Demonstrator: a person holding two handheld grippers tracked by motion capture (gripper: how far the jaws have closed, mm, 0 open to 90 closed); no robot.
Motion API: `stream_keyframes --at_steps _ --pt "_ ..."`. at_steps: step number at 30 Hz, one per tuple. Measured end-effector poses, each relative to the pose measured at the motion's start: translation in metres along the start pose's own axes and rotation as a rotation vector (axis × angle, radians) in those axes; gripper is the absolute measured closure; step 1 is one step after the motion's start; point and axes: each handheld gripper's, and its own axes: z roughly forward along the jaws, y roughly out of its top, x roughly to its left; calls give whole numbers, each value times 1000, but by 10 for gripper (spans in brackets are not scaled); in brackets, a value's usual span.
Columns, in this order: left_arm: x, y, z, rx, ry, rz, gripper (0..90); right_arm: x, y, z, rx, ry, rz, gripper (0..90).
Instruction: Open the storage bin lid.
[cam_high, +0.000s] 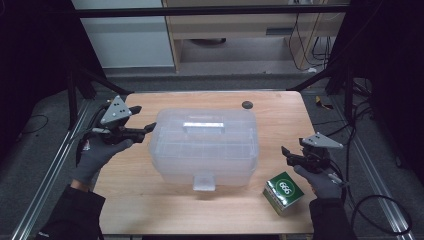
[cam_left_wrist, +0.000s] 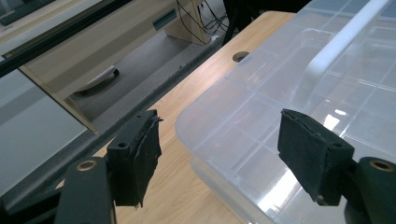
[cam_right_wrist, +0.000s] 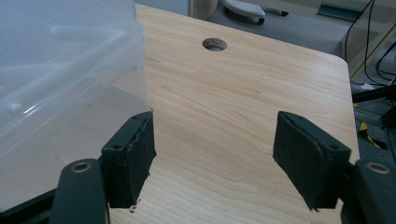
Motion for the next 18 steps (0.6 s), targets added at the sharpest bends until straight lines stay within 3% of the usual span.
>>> stream_keyframes --at_steps 4,18 --pt "-4 4 0 24 -8 -7 287 1 0 0 3 2 -4 303" --pt "-16 22 15 86 -69 111 290 3 -1 4 33 1 -20 305"
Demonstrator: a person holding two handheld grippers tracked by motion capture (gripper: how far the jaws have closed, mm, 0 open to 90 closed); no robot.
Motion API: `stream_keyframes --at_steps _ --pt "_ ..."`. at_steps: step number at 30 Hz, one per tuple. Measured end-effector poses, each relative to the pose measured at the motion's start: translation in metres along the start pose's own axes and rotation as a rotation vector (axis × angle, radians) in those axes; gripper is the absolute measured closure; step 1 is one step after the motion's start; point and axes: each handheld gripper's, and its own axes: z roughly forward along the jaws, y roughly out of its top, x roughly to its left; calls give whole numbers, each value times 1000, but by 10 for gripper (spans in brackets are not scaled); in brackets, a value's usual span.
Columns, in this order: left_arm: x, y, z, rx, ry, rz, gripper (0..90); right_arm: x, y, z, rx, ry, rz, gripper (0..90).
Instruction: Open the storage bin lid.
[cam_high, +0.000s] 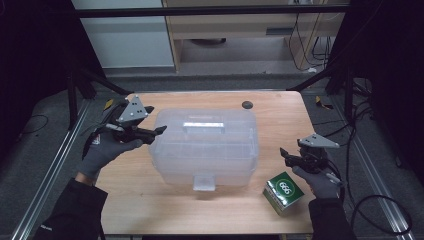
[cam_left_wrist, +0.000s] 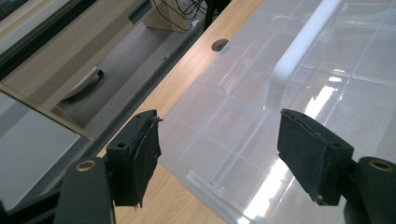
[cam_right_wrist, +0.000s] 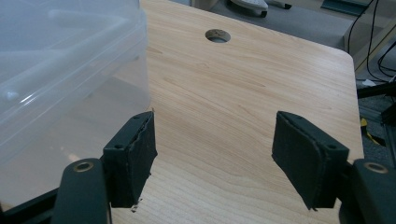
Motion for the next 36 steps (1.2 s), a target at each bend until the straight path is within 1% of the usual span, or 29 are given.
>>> stream_keyframes --at_steps 1,2,3,4,6,8,9,11,12,14,15,17,18,19,22,23,24,25,29,30,36 --pt "0 0 0 0 0 0 292 0 0 0 0 0 0 305" --pt "-2 3 2 9 -9 18 293 0 0 0 1 0 -2 308" --pt "-2 3 2 9 -9 18 295 0 0 0 1 0 -2 308" --pt "-4 6 3 15 -19 33 295 0 0 0 2 -1 -4 313" --pt "-5 8 4 15 -23 38 297 0 0 0 4 0 -3 315" --pt "-7 12 6 26 -30 56 305 0 0 0 7 2 -3 321" --pt "-7 12 6 26 -30 56 307 0 0 0 7 2 -3 321" --pt "-10 17 9 38 -38 77 310 0 0 0 10 3 2 327" --pt "-10 17 9 38 -38 77 311 0 0 0 10 3 2 327" --pt "-11 20 10 51 -43 101 312 0 0 0 13 2 6 332" --pt "-13 21 11 44 -48 98 318 0 -1 1 16 2 1 335" --pt "-15 23 13 51 -52 109 320 0 -1 1 18 2 0 336" --pt "-17 26 15 67 -57 128 323 0 -1 1 20 4 -3 339" --pt "-17 26 15 67 -57 128 324 0 -1 1 20 4 -3 339" --pt "-21 30 20 88 -58 153 326 1 -1 2 27 7 -1 340" --pt "-21 30 20 88 -58 153 329 1 -1 2 27 7 -1 340" --pt "-22 32 21 93 -61 168 330 0 -1 2 32 5 -2 343" --pt "-23 33 23 92 -69 172 331 0 -1 2 32 4 -3 343" --pt "-25 36 25 100 -71 183 338 0 -1 2 33 4 -4 346" --pt "-26 38 27 99 -73 196 340 0 -2 2 34 3 -4 350" --pt "-29 42 30 108 -79 216 370 0 -2 2 38 3 -3 364"
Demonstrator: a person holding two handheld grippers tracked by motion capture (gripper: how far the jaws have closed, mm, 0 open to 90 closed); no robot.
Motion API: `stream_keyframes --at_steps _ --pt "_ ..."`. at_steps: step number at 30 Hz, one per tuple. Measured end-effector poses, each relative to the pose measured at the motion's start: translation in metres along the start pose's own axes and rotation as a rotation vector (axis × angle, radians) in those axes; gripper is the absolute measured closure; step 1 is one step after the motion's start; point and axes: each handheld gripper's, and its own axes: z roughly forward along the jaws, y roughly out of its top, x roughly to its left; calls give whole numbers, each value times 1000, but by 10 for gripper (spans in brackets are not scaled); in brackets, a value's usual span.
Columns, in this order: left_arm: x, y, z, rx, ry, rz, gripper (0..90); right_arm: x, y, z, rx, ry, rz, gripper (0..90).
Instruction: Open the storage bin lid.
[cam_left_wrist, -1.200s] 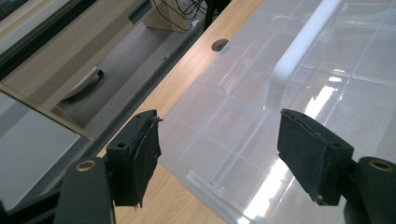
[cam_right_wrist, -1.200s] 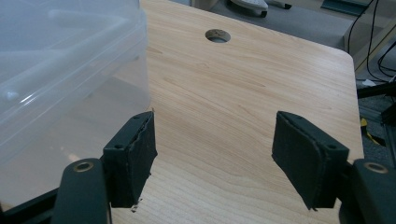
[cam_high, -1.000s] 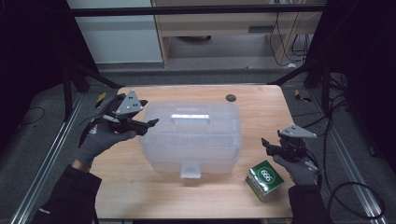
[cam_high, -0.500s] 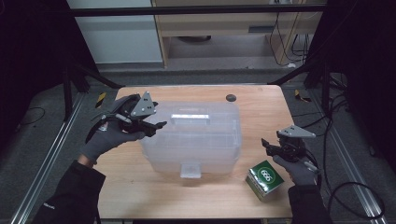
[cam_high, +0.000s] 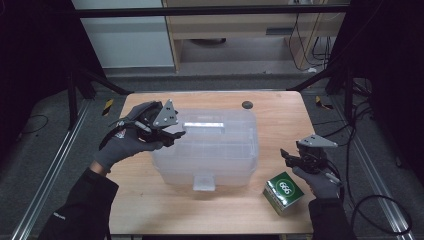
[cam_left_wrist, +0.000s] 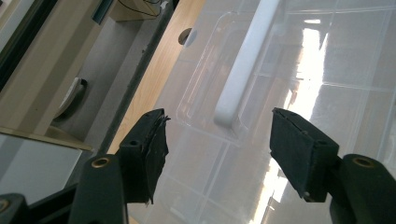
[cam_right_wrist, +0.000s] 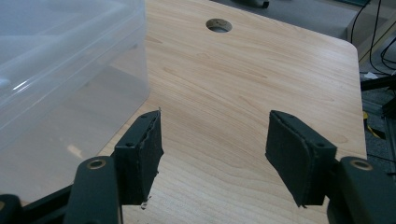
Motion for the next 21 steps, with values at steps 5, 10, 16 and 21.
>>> stream_keyframes --at_steps 5,10,16,21 --pt "-1 4 4 24 2 38 392 0 0 1 4 0 -1 369" --pt "-3 8 8 40 -4 59 423 1 0 1 12 1 -5 373" --pt "-4 14 13 59 -1 92 448 1 0 1 17 6 -2 375" --pt "-5 18 17 72 2 105 475 0 -1 1 19 5 -5 381"
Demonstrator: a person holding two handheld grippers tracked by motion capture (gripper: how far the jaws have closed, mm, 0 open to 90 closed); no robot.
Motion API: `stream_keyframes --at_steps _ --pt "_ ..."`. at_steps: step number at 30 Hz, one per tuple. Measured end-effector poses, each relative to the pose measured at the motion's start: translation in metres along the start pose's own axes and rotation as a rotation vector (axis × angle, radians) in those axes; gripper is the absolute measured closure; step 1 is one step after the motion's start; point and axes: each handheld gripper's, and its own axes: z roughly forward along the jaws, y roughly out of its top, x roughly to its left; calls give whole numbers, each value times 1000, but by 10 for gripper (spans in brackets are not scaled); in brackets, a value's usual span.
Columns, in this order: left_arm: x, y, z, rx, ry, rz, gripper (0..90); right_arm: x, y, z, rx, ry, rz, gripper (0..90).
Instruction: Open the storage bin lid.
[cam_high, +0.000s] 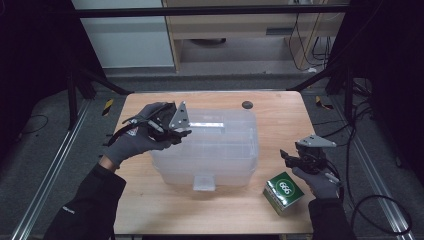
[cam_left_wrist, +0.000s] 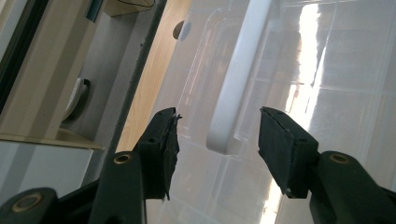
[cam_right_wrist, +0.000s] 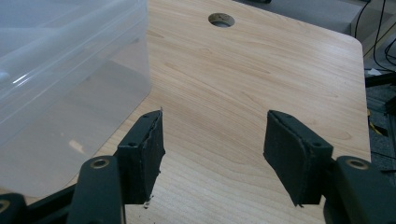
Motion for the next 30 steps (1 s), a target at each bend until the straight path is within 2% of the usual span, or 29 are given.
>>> stream_keyframes --at_steps 5,14,16,20,26,30 --pt "-1 3 5 29 -9 33 496 0 0 0 2 4 4 389" --pt "-5 9 15 49 -14 73 580 1 0 0 11 10 1 396" --pt "-5 10 17 55 -10 74 590 1 0 0 12 11 1 399" --pt "-6 12 20 76 0 111 637 1 0 0 14 14 -1 414" --pt "-6 13 22 85 14 118 701 1 0 -1 20 14 11 456" --pt "-6 14 21 99 19 136 713 1 0 -1 26 23 16 479"
